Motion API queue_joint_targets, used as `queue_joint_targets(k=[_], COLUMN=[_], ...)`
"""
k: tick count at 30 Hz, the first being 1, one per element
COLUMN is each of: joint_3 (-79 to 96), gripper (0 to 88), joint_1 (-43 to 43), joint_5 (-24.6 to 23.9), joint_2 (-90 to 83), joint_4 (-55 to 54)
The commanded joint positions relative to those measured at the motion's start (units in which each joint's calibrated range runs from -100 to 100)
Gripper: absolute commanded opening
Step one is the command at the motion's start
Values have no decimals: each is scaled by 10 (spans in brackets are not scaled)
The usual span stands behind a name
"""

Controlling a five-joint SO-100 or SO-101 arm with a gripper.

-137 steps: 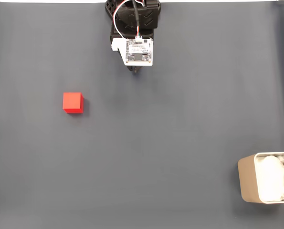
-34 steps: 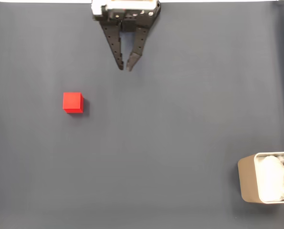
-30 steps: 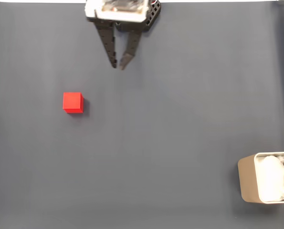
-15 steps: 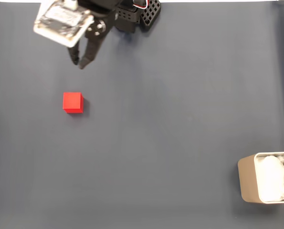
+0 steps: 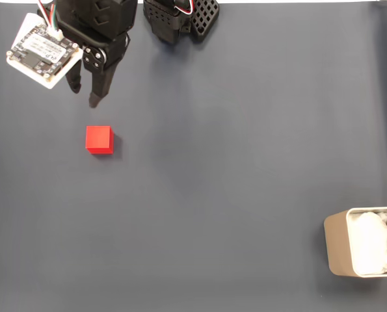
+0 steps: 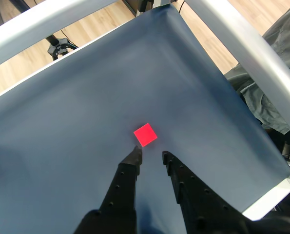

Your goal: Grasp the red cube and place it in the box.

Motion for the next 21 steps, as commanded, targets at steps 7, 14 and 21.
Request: queue_joint_targets(k=[7,14,21], joint_3=[69,138,188], gripper=[166,184,203], joint_1=[5,5,6], joint_5=[11,15,18], joint_2=[-1,-1,5], joint_4=[-86,-155,-212])
